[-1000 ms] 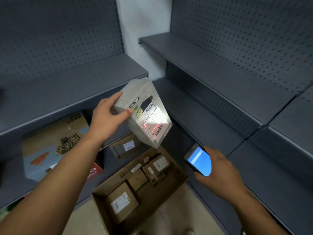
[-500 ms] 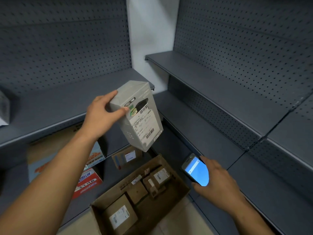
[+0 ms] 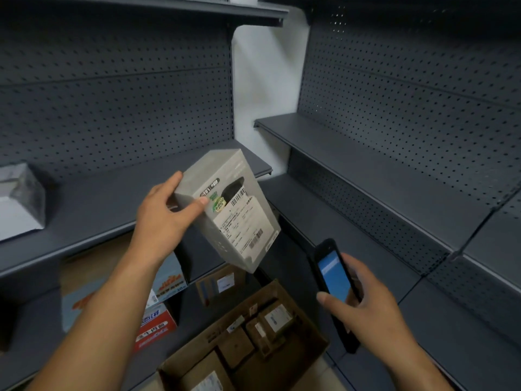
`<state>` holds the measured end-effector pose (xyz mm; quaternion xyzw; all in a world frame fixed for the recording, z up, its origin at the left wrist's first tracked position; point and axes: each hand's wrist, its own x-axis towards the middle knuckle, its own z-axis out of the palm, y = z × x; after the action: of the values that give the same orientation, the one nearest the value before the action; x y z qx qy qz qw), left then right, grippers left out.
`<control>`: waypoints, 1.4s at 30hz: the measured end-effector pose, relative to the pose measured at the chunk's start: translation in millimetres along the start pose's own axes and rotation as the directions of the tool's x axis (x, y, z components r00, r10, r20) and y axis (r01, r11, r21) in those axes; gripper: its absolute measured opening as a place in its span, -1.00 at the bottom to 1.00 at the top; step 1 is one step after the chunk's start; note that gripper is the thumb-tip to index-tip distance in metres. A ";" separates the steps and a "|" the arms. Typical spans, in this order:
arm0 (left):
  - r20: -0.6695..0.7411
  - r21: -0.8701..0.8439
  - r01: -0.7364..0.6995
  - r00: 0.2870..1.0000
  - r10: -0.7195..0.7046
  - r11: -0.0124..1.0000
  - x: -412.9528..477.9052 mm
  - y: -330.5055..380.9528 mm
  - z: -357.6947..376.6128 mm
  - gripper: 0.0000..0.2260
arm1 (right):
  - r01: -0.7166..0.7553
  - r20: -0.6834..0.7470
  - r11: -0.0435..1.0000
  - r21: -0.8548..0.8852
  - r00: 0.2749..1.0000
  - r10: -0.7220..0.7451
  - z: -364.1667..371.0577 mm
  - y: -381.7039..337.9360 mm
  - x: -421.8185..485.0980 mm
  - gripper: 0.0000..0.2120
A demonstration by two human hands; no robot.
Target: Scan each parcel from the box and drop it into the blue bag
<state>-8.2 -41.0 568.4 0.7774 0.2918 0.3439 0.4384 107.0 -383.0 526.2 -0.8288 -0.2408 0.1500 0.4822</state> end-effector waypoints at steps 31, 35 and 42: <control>-0.870 -0.128 0.475 0.368 -0.329 0.870 -444.7 35.1 -171.6 -0.21 | 0.360 0.732 0.878 0.317 0.496 -0.467 141.6 -93.0 -95.7 -0.16; -0.917 -0.140 0.511 0.258 -0.306 0.848 -518.3 43.1 -198.7 -0.29 | 0.387 0.773 0.848 0.361 0.384 -0.504 179.3 -114.8 -153.7 -0.10; -0.961 -0.197 0.501 0.074 -0.268 0.843 -644.4 40.1 -268.6 -0.25 | 0.439 0.823 0.798 0.412 0.196 -0.533 249.3 -151.5 -282.0 -0.17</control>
<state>-596.7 -416.3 526.0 0.3129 0.7246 0.5944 0.1542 -288.0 -291.6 540.8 -0.4611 -0.7057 0.4305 0.3226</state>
